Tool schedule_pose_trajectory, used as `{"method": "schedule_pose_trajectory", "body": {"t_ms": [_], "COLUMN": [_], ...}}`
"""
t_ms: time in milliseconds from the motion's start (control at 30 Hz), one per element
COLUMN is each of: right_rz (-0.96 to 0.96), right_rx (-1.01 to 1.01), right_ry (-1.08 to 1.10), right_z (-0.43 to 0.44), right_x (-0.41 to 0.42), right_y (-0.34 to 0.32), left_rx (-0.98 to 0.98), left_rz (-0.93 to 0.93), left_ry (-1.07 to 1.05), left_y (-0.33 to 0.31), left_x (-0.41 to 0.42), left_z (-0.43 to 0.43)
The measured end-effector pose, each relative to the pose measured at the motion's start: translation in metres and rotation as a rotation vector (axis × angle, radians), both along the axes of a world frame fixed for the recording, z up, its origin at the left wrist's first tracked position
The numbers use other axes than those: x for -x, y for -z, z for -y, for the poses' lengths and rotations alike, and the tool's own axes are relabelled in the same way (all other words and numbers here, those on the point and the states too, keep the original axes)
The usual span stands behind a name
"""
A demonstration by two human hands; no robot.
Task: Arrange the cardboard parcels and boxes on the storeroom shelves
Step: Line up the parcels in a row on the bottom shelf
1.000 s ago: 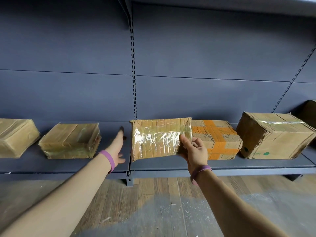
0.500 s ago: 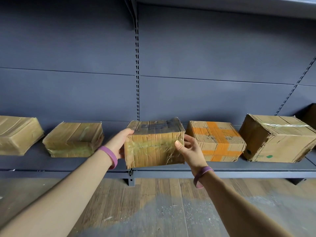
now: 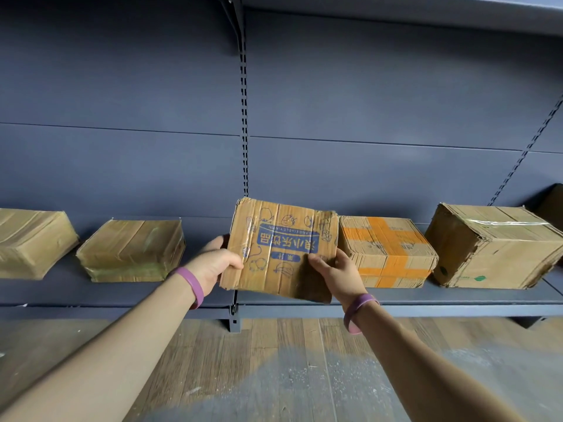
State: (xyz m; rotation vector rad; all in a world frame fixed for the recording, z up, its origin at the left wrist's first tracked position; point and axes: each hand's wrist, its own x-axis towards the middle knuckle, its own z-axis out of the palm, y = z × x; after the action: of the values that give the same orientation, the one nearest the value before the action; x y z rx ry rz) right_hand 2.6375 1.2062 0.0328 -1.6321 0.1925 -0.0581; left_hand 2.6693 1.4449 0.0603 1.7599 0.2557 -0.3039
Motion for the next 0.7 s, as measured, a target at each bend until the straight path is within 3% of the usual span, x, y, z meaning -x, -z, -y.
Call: {"method": "schedule_pose_trajectory", "body": {"t_ms": [200, 367, 500, 700], "right_rz": [0.001, 0.042, 0.048, -0.081], "right_rx": [0.130, 0.222, 0.247, 0.003], "right_ry": [-0.038, -0.061, -0.074, -0.145], "right_z": [0.004, 0.005, 0.005, -0.001], "right_x": [0.000, 0.000, 0.002, 0.009], "right_y": [0.006, 0.009, 0.007, -0.004], "left_rx": [0.107, 0.119, 0.124, 0.158], "left_rz": [-0.058, -0.075, -0.053, -0.046], "left_ry": [-0.015, -0.179, -0.115, -0.101], "left_y": [-0.014, -0.012, -0.010, -0.007], "left_x": [0.003, -0.007, -0.004, 0.000], "left_z": [0.007, 0.004, 0.001, -0.002]}}
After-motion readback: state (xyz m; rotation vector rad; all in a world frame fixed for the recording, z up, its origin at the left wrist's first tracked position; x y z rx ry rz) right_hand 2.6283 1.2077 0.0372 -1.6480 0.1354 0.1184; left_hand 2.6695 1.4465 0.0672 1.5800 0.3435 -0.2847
